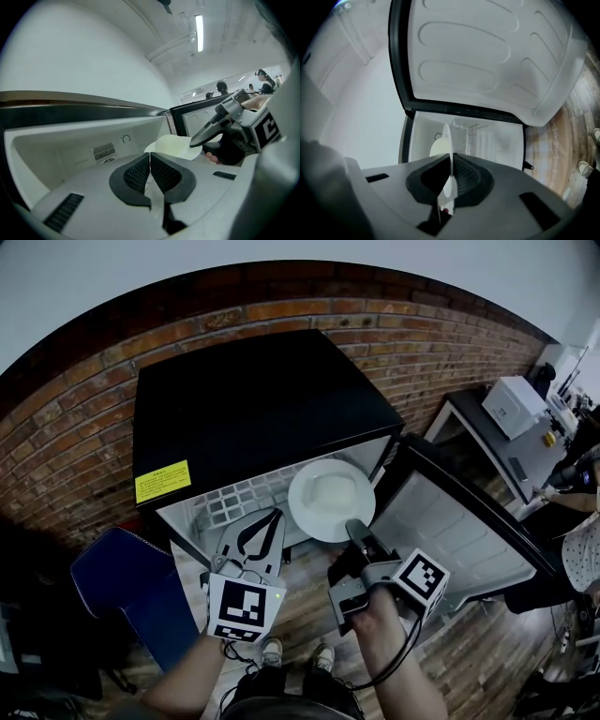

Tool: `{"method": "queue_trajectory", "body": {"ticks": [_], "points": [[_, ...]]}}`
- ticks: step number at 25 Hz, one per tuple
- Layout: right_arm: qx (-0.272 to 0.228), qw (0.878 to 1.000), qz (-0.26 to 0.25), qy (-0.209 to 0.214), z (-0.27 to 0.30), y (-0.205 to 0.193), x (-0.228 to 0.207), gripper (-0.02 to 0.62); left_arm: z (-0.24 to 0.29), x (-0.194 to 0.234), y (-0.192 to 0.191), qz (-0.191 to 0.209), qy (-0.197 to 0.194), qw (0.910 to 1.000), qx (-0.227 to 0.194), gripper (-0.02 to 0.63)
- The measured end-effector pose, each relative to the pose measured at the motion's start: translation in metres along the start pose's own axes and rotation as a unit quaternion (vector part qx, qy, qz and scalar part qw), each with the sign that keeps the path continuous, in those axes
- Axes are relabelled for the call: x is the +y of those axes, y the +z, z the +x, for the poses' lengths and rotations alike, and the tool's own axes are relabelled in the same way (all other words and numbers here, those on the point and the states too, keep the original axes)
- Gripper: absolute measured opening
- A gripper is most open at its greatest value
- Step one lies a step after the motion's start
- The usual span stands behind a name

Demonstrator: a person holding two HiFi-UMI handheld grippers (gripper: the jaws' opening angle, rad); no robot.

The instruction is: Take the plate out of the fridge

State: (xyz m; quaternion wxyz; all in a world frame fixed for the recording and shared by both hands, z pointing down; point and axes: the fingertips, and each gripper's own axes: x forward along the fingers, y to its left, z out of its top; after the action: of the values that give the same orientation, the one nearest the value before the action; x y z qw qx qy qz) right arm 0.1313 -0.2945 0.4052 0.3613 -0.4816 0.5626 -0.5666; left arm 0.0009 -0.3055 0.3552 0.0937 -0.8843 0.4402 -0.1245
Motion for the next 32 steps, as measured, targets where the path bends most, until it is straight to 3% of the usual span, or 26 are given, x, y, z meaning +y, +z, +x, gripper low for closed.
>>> {"method": "queue_trajectory", "body": {"ticks": [15, 27, 32], "points": [[-0.074, 0.997, -0.017, 0.02, -0.097, 0.04, 0.034, 0.031, 0.004, -0.06, 0.058, 0.015, -0.071, 0.9957, -0.057, 0.018], [-0.161, 0.987, -0.002, 0.016, -0.182, 0.065, 0.026, 0.031, 0.0, -0.126, 0.088, 0.031, -0.151, 0.9839, -0.091, 0.018], [-0.191, 0.981, 0.027, 0.005, -0.215, 0.071, 0.014, 0.029, 0.002, -0.163, 0.094, 0.036, -0.188, 0.977, -0.093, 0.018]]}}
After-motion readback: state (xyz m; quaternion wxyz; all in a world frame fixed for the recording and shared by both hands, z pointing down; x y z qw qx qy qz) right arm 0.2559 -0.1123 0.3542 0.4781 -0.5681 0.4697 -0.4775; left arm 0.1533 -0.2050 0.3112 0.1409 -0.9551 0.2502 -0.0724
